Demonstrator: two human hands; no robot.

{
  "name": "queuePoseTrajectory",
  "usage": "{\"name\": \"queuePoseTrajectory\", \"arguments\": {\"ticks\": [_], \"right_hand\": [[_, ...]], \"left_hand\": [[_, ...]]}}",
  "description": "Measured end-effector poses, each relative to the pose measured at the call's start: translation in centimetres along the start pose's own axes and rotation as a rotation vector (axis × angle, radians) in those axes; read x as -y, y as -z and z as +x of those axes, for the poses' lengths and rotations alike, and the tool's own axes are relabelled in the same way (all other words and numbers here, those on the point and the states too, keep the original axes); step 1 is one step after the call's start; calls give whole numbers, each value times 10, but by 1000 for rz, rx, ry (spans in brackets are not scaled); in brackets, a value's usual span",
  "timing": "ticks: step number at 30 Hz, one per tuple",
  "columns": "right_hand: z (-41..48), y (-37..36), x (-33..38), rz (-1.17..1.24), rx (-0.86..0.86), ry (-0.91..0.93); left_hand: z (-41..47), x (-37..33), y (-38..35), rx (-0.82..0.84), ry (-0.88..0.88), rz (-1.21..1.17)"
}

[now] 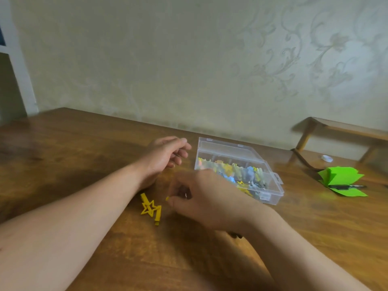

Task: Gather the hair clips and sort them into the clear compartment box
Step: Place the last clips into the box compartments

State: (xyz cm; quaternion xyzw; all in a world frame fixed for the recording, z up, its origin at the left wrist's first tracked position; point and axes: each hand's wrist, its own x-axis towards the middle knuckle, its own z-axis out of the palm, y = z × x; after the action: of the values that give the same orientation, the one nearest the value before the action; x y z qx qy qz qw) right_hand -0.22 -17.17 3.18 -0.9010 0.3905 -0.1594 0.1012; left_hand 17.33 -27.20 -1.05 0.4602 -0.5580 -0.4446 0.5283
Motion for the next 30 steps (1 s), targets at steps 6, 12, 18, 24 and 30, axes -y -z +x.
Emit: {"name": "queuePoseTrajectory", "arguments": {"ticks": [6, 12, 18, 24, 30], "right_hand": [[-8, 54, -56, 265, -274, -250], [-30, 74, -115, 37, -234, -476], [-30, 70, -117, -49, -48, -487], [-30, 68, -114, -107, -33, -488], [-26, 66, -112, -109, -111, -485]], "left_hand": [[-4, -3, -1, 5, -2, -13], [-2, 0, 3, 37, -14, 21], [0, 2, 3, 28, -18, 28], [-1, 2, 4, 37, -22, 30], [-1, 3, 5, 42, -17, 39]]}}
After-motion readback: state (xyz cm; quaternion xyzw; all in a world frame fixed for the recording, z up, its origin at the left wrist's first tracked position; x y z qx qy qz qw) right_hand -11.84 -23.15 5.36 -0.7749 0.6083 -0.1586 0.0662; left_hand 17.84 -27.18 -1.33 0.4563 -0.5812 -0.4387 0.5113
